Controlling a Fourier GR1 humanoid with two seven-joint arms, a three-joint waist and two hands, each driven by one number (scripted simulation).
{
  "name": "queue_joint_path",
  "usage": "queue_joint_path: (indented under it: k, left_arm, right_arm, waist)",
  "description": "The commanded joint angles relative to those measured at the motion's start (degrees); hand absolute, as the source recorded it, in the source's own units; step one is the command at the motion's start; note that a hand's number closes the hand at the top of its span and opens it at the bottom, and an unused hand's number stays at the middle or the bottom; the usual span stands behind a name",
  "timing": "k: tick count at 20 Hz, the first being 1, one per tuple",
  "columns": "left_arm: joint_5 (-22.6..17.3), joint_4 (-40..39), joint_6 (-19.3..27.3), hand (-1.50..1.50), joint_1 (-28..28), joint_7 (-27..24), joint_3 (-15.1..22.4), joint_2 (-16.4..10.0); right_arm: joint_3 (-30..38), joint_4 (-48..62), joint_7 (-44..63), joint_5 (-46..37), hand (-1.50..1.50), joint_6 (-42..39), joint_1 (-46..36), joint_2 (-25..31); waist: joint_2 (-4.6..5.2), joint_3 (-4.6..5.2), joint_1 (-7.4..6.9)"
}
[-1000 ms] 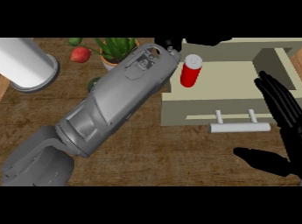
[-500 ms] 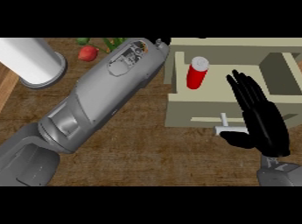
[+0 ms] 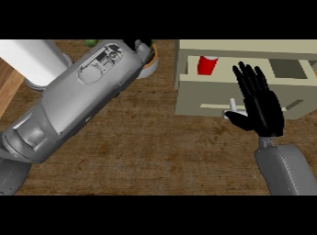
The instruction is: Pick up the can, place it into the drawer and close the drawer
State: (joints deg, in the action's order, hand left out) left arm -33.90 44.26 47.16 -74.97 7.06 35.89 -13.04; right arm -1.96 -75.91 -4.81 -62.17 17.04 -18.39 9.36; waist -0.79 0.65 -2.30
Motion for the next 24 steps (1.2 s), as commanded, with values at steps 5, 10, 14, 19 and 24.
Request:
queue_joint_path:
  k: [5,10,14,19,24]
  left_arm:
    - [2.2,11.8,-0.3,-1.50,5.6,6.6,1.5,-7.2]
    - [2.6,13.8,-2.5,-1.50,5.0,10.7,-1.0,-12.4]
    - [4.0,18.7,-0.4,-1.50,11.1,8.8,0.1,-11.0]
    - [5.5,24.8,-0.3,-1.50,12.9,12.9,0.4,-14.5]
    - [5.1,25.1,-3.0,-1.50,18.0,8.9,-1.0,-14.8]
  right_arm:
    - [3.4,20.6,-0.9,-3.9,-1.50,8.8,-9.4,-1.2]
    - [6.1,31.9,-1.1,-5.8,-1.50,15.1,-17.9,-1.4]
    - [8.7,40.1,-3.1,-5.6,-1.50,21.8,-22.6,-0.9]
    - [10.7,47.3,-3.6,-5.4,-1.50,25.5,-27.8,0.0]
    - [11.3,51.3,-0.9,-6.8,-1.50,27.4,-34.0,-0.3]
  waist:
    - [0.75,-0.72,-1.41]
    - [1.16,-0.75,-0.59]
    - [1.53,-0.77,-1.26]
    - [1.37,-0.79,-1.65]
    - [2.13,-0.76,-2.30]
